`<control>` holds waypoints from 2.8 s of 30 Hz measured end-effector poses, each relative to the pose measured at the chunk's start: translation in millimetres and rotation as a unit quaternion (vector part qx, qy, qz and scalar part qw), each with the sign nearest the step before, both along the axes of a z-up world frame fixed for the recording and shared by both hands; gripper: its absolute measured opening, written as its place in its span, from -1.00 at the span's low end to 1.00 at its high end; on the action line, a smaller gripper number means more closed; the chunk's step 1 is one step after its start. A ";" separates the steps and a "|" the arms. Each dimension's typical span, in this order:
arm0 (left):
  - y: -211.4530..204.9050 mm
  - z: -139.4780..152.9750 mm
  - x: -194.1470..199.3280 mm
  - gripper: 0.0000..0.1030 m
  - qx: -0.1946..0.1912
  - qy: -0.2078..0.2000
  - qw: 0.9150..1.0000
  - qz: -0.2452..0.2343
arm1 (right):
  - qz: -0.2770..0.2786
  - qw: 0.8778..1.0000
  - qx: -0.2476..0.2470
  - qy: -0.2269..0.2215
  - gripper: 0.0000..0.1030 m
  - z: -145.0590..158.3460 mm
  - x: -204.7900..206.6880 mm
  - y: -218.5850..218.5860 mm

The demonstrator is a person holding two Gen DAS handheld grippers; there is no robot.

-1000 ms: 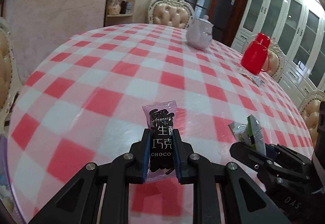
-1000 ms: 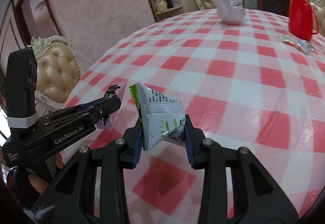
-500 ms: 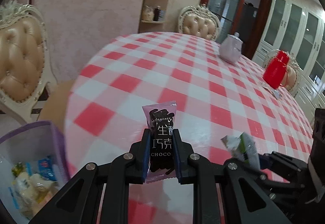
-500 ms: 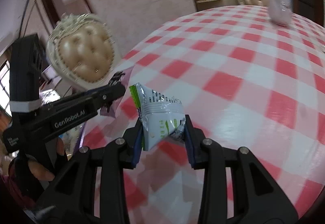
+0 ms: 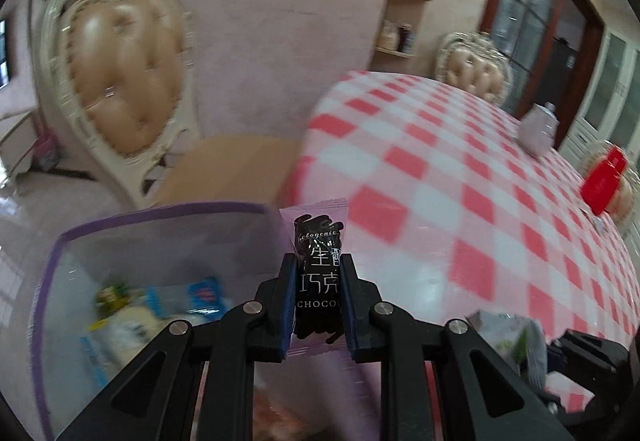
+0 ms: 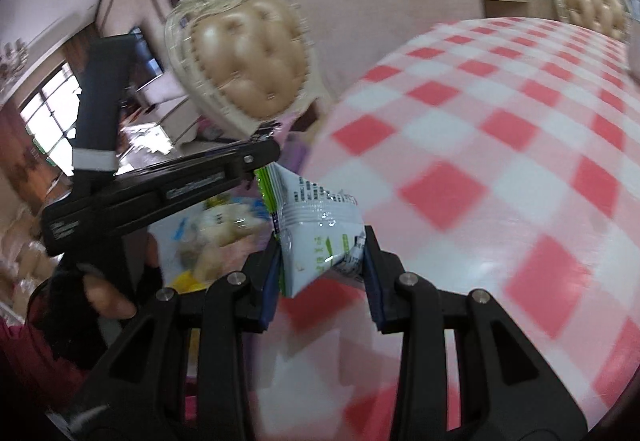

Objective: Organize snacks
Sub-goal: 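Carry the chocolate packet and green bag to the bin and open both grippers, then grasp the white striped snack packet with the right gripper, then grasp the clear round cookie packet with the left gripper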

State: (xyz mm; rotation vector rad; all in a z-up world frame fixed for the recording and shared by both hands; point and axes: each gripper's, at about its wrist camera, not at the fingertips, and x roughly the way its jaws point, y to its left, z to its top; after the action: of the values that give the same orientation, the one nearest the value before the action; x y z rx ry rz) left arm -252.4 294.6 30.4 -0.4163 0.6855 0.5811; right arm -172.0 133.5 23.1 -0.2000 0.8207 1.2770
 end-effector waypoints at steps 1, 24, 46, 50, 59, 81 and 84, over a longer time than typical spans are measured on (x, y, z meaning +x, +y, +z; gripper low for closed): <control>7.7 -0.3 -10.3 -0.59 0.002 0.001 1.000 0.014 | 0.010 1.000 -0.001 -0.003 -0.23 0.2 -6.5 4.7; 28.1 29.0 -51.0 0.58 0.032 -0.034 0.993 0.107 | 0.011 0.997 0.050 -0.055 0.52 23.9 -5.4 -22.4; -348.6 -0.9 374.2 0.61 -0.094 -0.063 0.947 -0.300 | -0.499 0.866 0.008 -0.039 0.65 11.0 267.3 -428.1; -377.7 -16.5 401.0 0.61 -0.129 -0.069 0.933 -0.328 | -0.502 0.863 -0.015 -0.048 0.69 9.2 330.5 -452.1; -370.8 -21.3 405.4 0.63 -0.177 -0.076 0.917 -0.349 | -0.470 0.880 -0.061 -0.014 0.78 -13.2 469.6 -441.1; -387.1 -17.3 440.3 0.63 -0.133 -0.058 0.922 -0.360 | -0.448 0.889 -0.087 -0.030 -0.25 8.2 371.3 -452.3; -399.0 -15.5 479.0 0.63 -0.123 -0.043 0.925 -0.356 | -0.458 0.887 -0.058 -0.014 -0.24 12.0 331.5 -466.4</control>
State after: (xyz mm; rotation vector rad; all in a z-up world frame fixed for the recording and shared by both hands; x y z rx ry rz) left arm 226.7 -104.4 14.9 -0.3878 0.7695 -0.2148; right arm 159.5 -333.0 35.1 0.0815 0.8150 0.3297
